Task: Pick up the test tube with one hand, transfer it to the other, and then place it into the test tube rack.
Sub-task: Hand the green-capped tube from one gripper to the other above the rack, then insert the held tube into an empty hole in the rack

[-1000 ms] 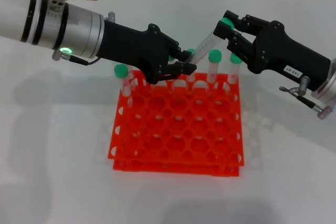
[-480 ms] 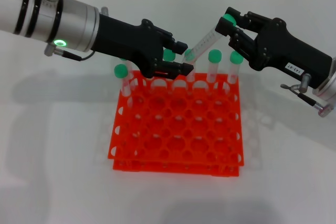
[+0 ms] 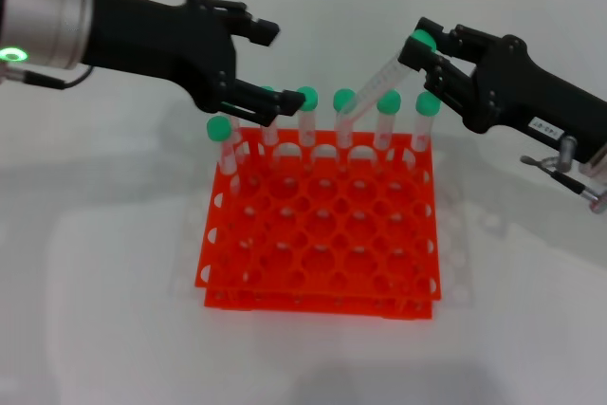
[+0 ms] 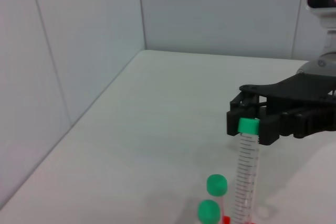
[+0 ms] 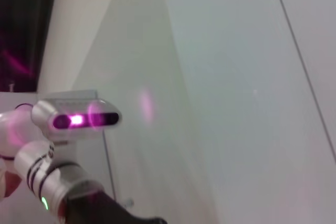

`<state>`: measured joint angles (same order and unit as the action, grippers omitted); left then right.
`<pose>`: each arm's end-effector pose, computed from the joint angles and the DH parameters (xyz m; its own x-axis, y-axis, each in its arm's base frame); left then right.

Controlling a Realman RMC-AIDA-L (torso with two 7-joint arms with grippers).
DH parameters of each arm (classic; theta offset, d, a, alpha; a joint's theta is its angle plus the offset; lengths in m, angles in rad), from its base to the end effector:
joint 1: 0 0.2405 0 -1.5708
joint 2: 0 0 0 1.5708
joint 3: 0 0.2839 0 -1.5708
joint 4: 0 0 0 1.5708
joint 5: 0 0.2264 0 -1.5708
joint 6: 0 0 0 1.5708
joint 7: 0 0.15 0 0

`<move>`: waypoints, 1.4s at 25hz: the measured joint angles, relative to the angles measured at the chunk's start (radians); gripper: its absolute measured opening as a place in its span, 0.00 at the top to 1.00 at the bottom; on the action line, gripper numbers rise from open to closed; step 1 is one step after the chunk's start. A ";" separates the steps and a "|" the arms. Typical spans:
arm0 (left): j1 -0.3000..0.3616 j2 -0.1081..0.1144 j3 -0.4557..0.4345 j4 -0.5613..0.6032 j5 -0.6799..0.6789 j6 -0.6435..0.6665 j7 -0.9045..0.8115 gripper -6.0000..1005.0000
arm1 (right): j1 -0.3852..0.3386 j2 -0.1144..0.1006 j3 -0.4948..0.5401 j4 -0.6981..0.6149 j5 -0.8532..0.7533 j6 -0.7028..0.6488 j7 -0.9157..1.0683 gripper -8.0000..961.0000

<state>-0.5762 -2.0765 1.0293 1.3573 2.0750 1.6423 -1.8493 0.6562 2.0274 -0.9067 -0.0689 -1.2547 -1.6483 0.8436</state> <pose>-0.1609 0.3848 0.0365 0.9715 0.1190 0.2052 0.1647 -0.9608 -0.2228 0.2432 0.3587 -0.0444 0.4926 -0.0448 -0.8691 -0.4099 -0.8929 -0.1863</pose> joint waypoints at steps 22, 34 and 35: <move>0.525 -0.009 -0.186 0.033 -0.260 0.003 0.234 0.12 | 0.030 -0.017 -0.329 -0.507 -0.083 0.173 0.382 0.73; 0.508 0.000 -0.364 -0.282 -0.262 0.069 0.501 0.12 | 0.133 -0.012 -0.418 -0.546 -0.150 0.271 0.503 0.72; 0.506 0.000 -0.366 -0.289 -0.257 0.069 0.501 0.12 | 0.137 -0.011 -0.429 -0.549 -0.151 0.289 0.510 0.72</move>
<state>-0.0699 -2.0764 0.6634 1.0686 1.8184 1.7117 -1.3481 0.7935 2.0164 -1.3361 -0.6178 -1.4055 -1.3597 1.3535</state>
